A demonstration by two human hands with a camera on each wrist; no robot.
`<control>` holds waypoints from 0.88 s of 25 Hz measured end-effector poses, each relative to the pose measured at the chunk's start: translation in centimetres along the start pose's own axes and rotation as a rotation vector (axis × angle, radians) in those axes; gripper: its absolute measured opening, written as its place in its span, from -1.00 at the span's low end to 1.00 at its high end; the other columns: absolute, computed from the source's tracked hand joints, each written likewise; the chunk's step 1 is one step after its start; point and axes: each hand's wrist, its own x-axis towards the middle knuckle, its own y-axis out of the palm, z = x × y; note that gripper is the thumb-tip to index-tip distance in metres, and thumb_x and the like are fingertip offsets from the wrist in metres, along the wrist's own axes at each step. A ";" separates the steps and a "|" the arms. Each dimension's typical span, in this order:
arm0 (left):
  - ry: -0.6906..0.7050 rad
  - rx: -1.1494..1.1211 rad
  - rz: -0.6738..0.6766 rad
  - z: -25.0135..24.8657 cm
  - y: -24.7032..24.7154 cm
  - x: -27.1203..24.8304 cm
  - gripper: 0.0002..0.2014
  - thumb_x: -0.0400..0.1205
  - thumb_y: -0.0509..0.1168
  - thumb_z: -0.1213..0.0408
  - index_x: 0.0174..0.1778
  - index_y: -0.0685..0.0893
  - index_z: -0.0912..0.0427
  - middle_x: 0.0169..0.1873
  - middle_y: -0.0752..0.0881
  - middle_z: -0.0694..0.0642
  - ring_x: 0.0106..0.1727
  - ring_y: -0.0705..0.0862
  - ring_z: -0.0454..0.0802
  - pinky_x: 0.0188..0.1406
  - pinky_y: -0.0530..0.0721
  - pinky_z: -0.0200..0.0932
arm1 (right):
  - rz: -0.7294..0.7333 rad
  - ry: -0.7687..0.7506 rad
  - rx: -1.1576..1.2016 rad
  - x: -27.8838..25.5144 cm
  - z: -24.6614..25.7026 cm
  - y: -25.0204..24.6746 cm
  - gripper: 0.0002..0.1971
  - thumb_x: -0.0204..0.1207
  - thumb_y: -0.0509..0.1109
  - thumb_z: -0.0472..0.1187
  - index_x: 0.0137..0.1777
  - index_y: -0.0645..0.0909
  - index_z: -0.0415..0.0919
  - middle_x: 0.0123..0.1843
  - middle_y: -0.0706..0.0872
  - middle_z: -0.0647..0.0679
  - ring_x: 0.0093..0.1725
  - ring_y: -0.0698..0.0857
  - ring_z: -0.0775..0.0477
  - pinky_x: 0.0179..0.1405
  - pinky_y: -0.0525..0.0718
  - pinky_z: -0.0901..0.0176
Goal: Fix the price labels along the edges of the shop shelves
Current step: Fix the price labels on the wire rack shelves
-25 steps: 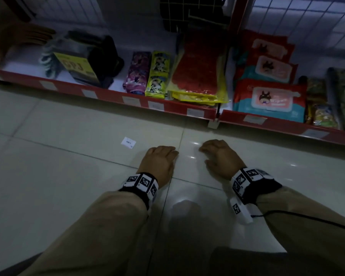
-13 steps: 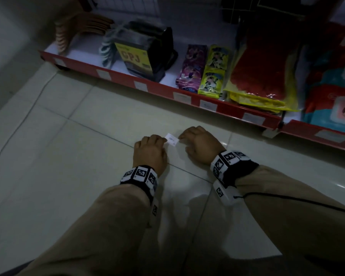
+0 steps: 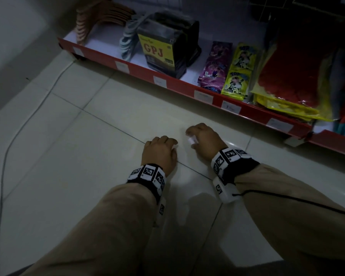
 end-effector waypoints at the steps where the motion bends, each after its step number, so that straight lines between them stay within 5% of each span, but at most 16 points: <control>1: 0.010 -0.002 0.004 -0.3 0.0 0.1 -0.65 0.66 0.14 0.15 0.37 0.55 0.01 0.24 0.63 0.04 0.22 0.55 0.09 0.15 0.40 -0.04 | -0.018 0.054 0.062 -0.1 0.0 -0.1 -0.54 0.45 0.43 -0.38 0.36 0.54 -0.17 0.27 0.57 -0.22 0.21 0.56 -0.20 0.20 0.51 0.07; 6: 0.060 -0.066 0.010 -2.1 -0.1 0.0 -0.64 0.66 0.14 0.14 0.39 0.53 0.01 0.25 0.63 0.04 0.24 0.54 0.09 0.18 0.39 -0.05 | -0.027 0.107 0.135 -1.9 -0.6 -1.2 -0.81 0.49 0.35 -0.37 0.06 0.69 -0.23 0.01 0.73 -0.20 -0.01 0.66 -0.13 0.02 0.59 0.13; 9: 0.053 -0.136 -0.038 -3.7 -0.8 0.4 -0.64 0.70 0.11 0.03 0.39 0.54 -0.01 0.24 0.66 0.00 0.25 0.56 0.04 0.20 0.37 -0.07 | -0.203 0.154 0.432 -4.0 -0.8 -3.0 -0.90 0.42 0.41 -0.44 -0.16 0.71 -0.27 -0.15 0.75 -0.10 -0.11 0.66 -0.03 -0.03 0.58 0.19; 13: 0.085 -0.365 -0.134 -8.2 -2.5 1.2 -0.69 0.67 0.17 -0.09 0.19 0.65 -0.06 0.03 0.74 -0.06 0.10 0.66 -0.03 0.21 0.38 -0.01 | -0.370 0.215 0.755 -7.3 -0.8 -6.7 -0.86 0.44 0.46 -0.48 -0.07 0.64 -0.29 -0.19 0.69 -0.03 -0.15 0.67 -0.05 -0.06 0.69 0.07; 17: 0.227 -0.500 -0.243 -14.6 -5.5 1.9 -0.82 0.64 0.26 0.07 0.04 0.68 0.04 -0.18 0.75 0.03 -0.07 0.69 0.08 0.12 0.52 0.08 | -0.517 0.162 0.560 -12.1 -2.2 -12.1 -0.91 0.50 0.47 -0.30 -0.01 0.69 -0.23 -0.14 0.76 -0.05 -0.20 0.71 -0.02 -0.16 0.69 0.15; 22: 0.530 -0.512 -0.323 -23.4 -11.3 2.2 -0.82 0.62 0.26 0.10 -0.03 0.68 0.10 -0.17 0.72 0.05 -0.03 0.63 0.16 0.06 0.54 0.11 | -0.721 0.145 0.229 -19.8 -3.8 -21.3 -0.95 0.52 0.44 -0.24 -0.06 0.70 -0.11 -0.24 0.72 0.08 -0.28 0.67 0.13 -0.26 0.59 0.30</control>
